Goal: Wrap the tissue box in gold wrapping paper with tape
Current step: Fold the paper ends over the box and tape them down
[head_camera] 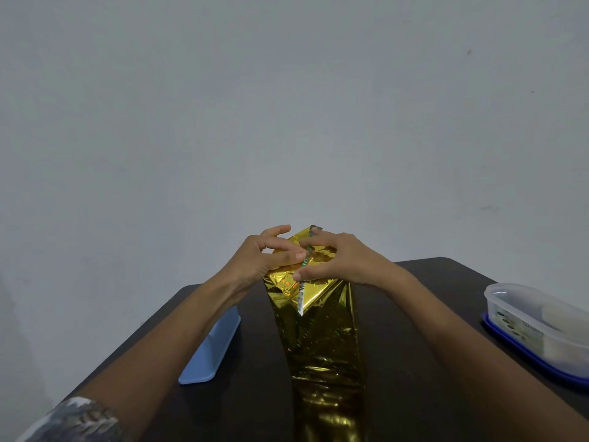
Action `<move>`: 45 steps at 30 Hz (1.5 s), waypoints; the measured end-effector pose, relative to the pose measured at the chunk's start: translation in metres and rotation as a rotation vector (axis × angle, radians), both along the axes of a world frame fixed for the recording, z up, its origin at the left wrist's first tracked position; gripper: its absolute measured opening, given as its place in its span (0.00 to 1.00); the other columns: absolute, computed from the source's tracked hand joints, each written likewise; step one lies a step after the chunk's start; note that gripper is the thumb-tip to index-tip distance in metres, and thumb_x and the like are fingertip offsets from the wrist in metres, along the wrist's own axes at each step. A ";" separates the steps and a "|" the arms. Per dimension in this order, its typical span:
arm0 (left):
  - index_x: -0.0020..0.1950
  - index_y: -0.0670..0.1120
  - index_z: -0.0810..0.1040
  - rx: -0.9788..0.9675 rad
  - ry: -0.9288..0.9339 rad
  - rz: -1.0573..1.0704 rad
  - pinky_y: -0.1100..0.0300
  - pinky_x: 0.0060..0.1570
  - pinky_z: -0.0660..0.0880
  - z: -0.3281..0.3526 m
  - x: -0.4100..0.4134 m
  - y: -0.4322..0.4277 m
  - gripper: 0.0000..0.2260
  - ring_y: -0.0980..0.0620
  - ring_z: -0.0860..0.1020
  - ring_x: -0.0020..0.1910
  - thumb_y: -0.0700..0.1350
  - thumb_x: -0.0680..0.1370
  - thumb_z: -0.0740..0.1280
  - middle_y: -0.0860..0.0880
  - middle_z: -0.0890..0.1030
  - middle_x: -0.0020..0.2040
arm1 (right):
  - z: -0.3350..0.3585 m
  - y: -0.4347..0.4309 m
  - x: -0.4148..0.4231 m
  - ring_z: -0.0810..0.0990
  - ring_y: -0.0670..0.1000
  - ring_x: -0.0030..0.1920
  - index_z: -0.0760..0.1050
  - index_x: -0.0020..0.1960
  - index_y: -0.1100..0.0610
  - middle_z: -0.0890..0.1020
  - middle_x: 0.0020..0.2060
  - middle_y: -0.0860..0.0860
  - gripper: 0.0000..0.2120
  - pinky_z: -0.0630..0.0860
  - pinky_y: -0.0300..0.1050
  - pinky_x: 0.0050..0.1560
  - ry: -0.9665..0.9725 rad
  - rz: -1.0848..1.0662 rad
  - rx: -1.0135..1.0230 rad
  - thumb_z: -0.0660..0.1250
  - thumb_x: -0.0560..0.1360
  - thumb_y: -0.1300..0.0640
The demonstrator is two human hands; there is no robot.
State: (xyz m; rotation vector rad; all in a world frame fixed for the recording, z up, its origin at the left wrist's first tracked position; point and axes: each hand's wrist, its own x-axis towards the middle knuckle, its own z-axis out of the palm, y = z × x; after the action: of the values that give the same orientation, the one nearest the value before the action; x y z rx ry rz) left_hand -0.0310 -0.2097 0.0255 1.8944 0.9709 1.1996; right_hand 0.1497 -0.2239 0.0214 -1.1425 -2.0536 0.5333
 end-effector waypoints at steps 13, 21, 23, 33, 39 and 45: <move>0.66 0.45 0.71 -0.481 -0.070 0.036 0.48 0.54 0.75 0.006 0.004 0.002 0.41 0.44 0.78 0.55 0.45 0.56 0.82 0.43 0.77 0.60 | -0.001 -0.004 0.000 0.52 0.54 0.76 0.41 0.76 0.41 0.53 0.77 0.47 0.55 0.57 0.57 0.73 0.020 0.005 0.085 0.77 0.64 0.47; 0.58 0.41 0.77 -0.423 0.089 0.165 0.55 0.41 0.81 0.014 0.023 0.009 0.28 0.46 0.84 0.41 0.58 0.67 0.74 0.43 0.84 0.47 | -0.004 -0.003 -0.005 0.52 0.55 0.76 0.41 0.75 0.37 0.50 0.77 0.46 0.57 0.60 0.59 0.71 0.046 0.035 0.125 0.77 0.60 0.39; 0.61 0.47 0.75 -0.409 0.035 0.114 0.52 0.47 0.80 0.014 0.020 0.007 0.29 0.46 0.82 0.48 0.68 0.71 0.63 0.44 0.82 0.53 | -0.008 -0.010 -0.002 0.53 0.42 0.74 0.42 0.74 0.37 0.50 0.76 0.39 0.56 0.59 0.47 0.72 0.266 0.090 0.066 0.71 0.56 0.30; 0.66 0.58 0.70 0.291 0.323 -0.003 0.75 0.56 0.66 -0.029 -0.006 -0.012 0.34 0.72 0.68 0.62 0.50 0.64 0.79 0.62 0.71 0.65 | -0.088 0.004 0.017 0.67 0.48 0.66 0.45 0.71 0.35 0.65 0.68 0.51 0.62 0.66 0.41 0.60 0.584 -0.016 -0.052 0.78 0.47 0.34; 0.41 0.49 0.85 0.367 0.062 0.103 0.65 0.50 0.76 0.026 0.009 -0.003 0.04 0.57 0.82 0.46 0.40 0.69 0.75 0.53 0.85 0.40 | -0.094 0.012 0.017 0.67 0.45 0.63 0.47 0.75 0.42 0.66 0.69 0.53 0.53 0.67 0.39 0.57 0.594 -0.022 0.003 0.78 0.62 0.57; 0.44 0.47 0.83 0.205 -0.115 0.247 0.56 0.54 0.75 0.033 0.006 0.008 0.05 0.55 0.82 0.47 0.47 0.74 0.70 0.50 0.84 0.45 | -0.098 0.015 0.021 0.65 0.44 0.63 0.47 0.75 0.42 0.65 0.70 0.53 0.53 0.65 0.38 0.57 0.600 -0.034 0.009 0.78 0.63 0.57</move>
State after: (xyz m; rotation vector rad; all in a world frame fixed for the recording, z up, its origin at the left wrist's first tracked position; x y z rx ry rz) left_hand -0.0253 -0.2012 0.0583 1.8750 1.0771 1.5875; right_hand 0.1709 -0.2085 -0.0768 -0.8727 -1.5124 0.7444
